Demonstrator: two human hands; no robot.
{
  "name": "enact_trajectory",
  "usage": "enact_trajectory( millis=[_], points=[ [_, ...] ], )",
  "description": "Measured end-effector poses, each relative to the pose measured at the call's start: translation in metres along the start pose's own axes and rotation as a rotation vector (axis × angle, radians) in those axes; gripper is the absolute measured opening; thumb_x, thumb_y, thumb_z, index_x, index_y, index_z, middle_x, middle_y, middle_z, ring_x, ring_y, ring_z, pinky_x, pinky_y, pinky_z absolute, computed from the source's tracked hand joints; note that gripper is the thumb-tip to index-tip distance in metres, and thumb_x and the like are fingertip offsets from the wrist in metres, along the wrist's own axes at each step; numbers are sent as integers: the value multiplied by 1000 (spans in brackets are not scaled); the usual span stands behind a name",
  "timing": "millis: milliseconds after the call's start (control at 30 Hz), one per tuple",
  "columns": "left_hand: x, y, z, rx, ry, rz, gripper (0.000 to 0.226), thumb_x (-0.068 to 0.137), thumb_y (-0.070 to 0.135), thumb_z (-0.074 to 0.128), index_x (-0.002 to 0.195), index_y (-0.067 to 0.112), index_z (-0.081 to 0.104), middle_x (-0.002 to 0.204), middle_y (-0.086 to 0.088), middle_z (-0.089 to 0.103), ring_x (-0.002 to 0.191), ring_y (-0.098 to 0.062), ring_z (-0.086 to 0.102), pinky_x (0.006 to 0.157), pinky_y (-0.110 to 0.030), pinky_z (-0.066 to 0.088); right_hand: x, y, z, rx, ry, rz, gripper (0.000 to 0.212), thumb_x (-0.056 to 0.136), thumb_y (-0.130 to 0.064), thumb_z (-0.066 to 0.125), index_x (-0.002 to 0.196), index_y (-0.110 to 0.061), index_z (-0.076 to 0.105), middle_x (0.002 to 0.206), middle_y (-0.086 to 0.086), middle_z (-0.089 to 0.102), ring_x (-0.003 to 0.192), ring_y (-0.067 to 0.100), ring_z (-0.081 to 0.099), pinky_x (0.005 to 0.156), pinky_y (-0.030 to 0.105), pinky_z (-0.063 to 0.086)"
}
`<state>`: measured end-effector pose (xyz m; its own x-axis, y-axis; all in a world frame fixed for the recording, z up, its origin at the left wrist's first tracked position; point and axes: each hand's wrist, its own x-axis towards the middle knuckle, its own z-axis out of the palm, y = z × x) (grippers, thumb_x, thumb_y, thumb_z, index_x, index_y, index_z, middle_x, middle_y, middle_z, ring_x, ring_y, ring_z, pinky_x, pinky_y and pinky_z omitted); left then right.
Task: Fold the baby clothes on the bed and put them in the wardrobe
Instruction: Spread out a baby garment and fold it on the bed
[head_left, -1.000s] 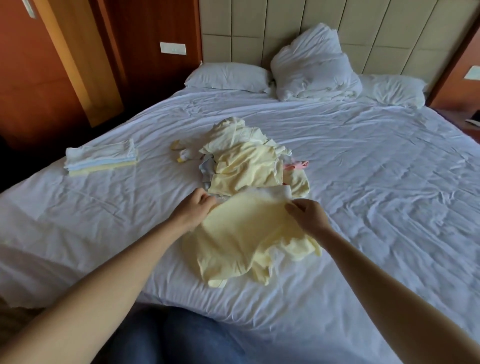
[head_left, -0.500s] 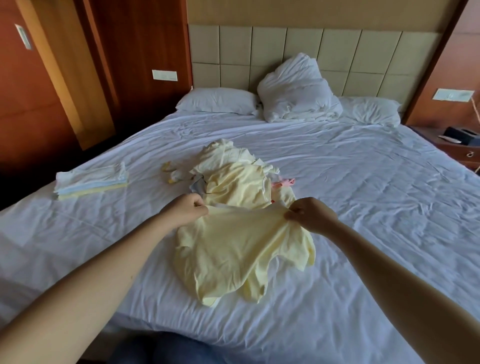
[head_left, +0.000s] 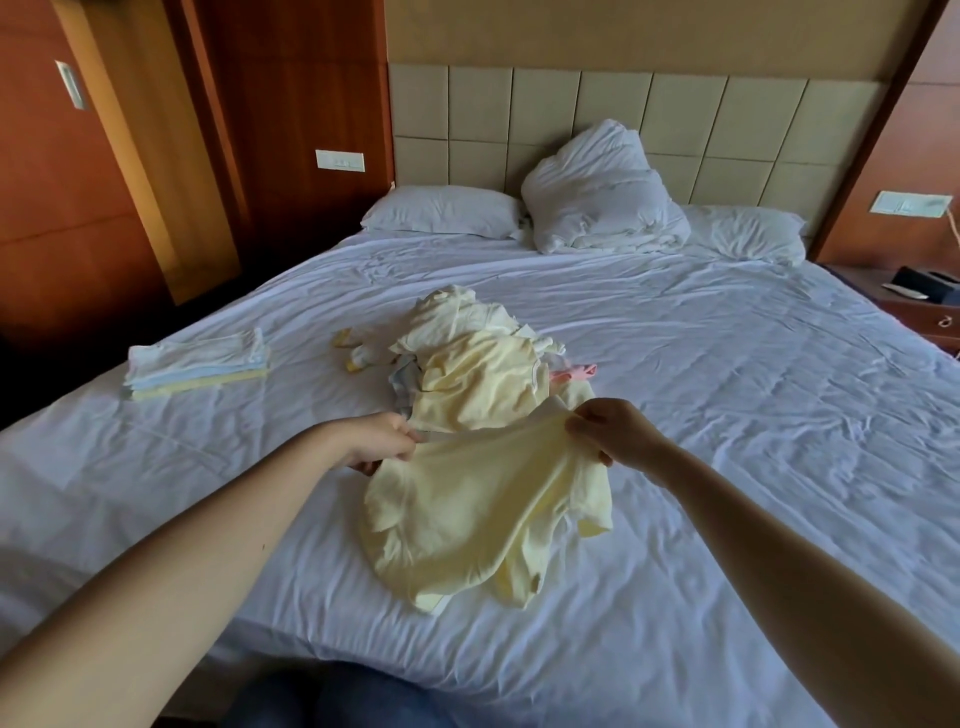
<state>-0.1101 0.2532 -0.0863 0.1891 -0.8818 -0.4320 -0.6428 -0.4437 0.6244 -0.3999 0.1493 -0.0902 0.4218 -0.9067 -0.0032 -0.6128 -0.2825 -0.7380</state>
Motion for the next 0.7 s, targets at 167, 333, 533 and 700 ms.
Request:
enact_trajectory(
  millis=[167,333,533,700],
  points=[
    [4,-10,2,-79,-42,-55,44,86,9,71,128,16,59,79,1,49,55,-8,33,45,-19,28,-1,1,-1,61,1,3,14,94,-18,60,84,-16,69,65,1,60,45,16,55,49,22,47],
    [3,-12,3,-46,-186,-166,12,83,3,73,89,12,69,64,2,51,51,-6,35,43,-17,23,-2,1,-1,128,-15,32,11,93,-20,63,99,-16,72,73,-1,64,53,19,65,53,21,53],
    [-3,-8,9,-132,-153,-173,14,86,10,72,90,15,59,56,2,40,45,-6,33,41,-17,23,-5,-1,1,210,-17,41,12,94,-16,61,100,-14,71,77,0,64,59,19,65,59,25,58],
    [-3,-18,19,-269,-155,-158,29,83,35,76,85,17,54,54,3,38,50,-9,36,48,-22,29,-7,3,4,278,-10,64,19,92,-15,63,108,-9,71,81,1,65,67,22,64,66,33,60]
  ],
)
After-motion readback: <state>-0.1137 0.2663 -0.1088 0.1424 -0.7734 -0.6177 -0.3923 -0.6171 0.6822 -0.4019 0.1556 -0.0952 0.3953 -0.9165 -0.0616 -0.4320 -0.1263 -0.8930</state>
